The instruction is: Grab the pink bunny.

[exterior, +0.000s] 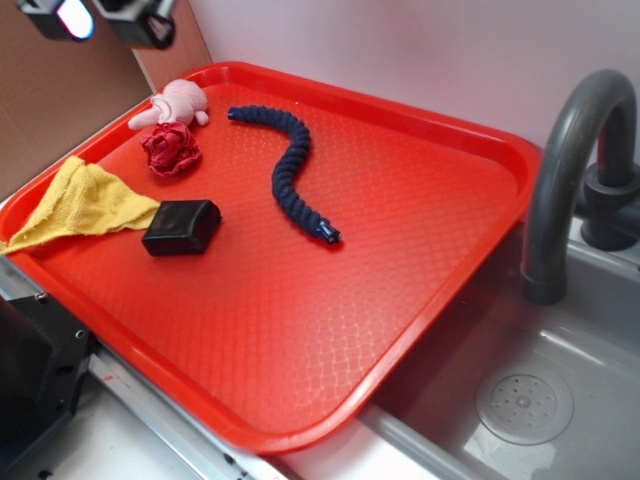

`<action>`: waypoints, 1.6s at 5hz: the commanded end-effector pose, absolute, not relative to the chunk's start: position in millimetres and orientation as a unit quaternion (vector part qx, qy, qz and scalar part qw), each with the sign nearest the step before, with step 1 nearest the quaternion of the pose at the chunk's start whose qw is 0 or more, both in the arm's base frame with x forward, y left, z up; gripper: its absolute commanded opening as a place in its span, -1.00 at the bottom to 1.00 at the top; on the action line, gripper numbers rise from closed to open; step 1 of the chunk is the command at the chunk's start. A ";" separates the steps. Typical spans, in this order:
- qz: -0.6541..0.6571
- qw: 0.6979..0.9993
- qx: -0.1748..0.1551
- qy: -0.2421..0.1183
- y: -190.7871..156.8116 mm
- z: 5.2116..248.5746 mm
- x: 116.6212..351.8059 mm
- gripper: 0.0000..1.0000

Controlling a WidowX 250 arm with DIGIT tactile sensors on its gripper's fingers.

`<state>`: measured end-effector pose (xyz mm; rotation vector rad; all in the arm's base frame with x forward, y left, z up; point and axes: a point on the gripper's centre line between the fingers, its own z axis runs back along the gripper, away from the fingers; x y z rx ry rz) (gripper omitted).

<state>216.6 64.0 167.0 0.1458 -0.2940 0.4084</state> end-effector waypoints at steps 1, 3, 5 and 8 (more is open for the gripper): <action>0.262 0.940 0.114 -0.187 126.7 142.7 249.2 1.00; 0.291 0.936 0.128 -0.151 158.9 108.3 269.0 1.00; 0.293 0.947 0.079 -0.107 175.8 71.9 282.1 1.00; 0.279 0.951 0.092 -0.095 153.1 67.5 267.8 -1.00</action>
